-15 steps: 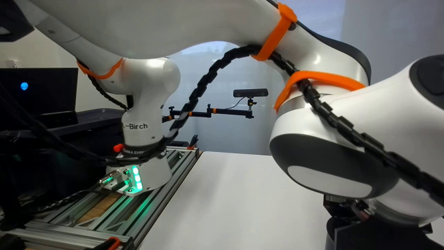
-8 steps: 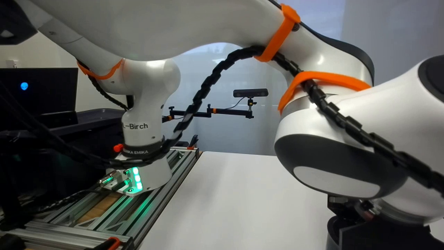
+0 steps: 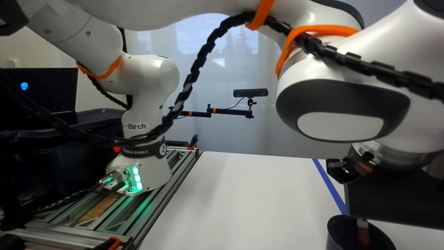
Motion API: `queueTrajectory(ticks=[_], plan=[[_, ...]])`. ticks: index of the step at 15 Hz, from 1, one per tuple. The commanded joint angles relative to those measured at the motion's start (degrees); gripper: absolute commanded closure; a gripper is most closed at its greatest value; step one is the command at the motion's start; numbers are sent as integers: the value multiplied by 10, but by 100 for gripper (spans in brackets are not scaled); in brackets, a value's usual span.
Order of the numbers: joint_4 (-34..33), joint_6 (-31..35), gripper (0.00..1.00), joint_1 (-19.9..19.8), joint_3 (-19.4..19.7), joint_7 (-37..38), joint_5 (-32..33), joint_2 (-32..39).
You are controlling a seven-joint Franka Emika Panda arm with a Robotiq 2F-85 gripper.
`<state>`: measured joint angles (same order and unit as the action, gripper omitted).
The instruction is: Pick up the marker from the cup and put it on the table
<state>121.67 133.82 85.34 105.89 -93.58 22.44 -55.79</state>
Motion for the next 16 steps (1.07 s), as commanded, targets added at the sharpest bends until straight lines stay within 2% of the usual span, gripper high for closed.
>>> queueTrajectory(ticks=[1, 4, 7, 10, 12, 16], plan=[[30, -26, 95, -35, -46, -7, 9, 27], [41, -47, 95, -27, -67, -12, 14, 44], [42, -66, 95, 20, -56, -17, 35, 66], [47, -50, 95, 83, -25, -12, 76, 84], [42, -36, 95, 136, 10, -9, 116, 90], [25, -10, 95, 234, 91, 10, 235, 81]])
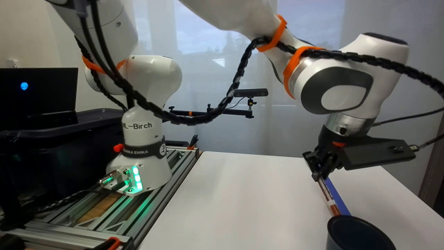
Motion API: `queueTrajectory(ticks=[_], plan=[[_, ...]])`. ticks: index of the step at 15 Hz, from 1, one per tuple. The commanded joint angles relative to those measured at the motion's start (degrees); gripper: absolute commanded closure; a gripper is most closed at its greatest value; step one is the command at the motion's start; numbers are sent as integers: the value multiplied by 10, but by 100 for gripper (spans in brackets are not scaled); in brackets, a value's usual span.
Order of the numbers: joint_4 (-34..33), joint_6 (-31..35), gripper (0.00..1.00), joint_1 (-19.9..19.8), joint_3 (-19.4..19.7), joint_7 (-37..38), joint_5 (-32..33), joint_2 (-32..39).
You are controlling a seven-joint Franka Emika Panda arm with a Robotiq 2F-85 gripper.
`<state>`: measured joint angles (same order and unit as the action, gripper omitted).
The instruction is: Pick up the marker from the cup and put it on the table
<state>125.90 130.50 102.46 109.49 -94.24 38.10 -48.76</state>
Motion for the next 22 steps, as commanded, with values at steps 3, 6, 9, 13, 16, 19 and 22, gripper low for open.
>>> queueTrajectory(ticks=[3, 6, 9, 13, 16, 19, 22], plan=[[-38, 43, 95, 115, 103, 52, 195, -9], [-57, 35, 95, 136, 119, 80, 285, -41], [-68, 15, 95, 134, 108, 81, 323, -74], [-80, -32, 46, 117, 82, 36, 293, -118], [-82, -73, 24, 92, 44, 17, 261, -128], [-82, -126, 0, 61, -9, 3, 232, -114], [-85, -184, 0, 41, -58, -16, 217, -102]])
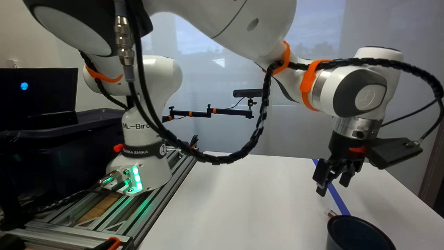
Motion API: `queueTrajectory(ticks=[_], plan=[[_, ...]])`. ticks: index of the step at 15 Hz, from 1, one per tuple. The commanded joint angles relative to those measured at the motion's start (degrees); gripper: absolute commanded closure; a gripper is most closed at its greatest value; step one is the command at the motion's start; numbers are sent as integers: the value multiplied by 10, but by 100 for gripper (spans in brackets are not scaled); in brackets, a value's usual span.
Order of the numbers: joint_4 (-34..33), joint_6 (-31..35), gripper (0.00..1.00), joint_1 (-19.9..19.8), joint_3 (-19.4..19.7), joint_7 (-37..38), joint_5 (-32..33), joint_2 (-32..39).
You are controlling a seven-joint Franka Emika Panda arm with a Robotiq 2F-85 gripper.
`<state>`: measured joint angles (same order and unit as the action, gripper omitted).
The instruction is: Pick up the marker from the cup and put it on the table
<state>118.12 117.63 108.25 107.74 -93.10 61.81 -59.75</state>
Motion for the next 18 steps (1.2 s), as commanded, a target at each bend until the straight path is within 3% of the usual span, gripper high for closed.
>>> queueTrajectory(ticks=[1, 7, 8, 18], plan=[[-8, -73, 0, -19, -52, -36, -20, 10], [-16, -161, 0, -15, -92, -79, 2, 27], [-7, -137, 0, -21, -88, -58, 0, 5], [-9, -150, 0, -21, -94, -69, 1, 12]])
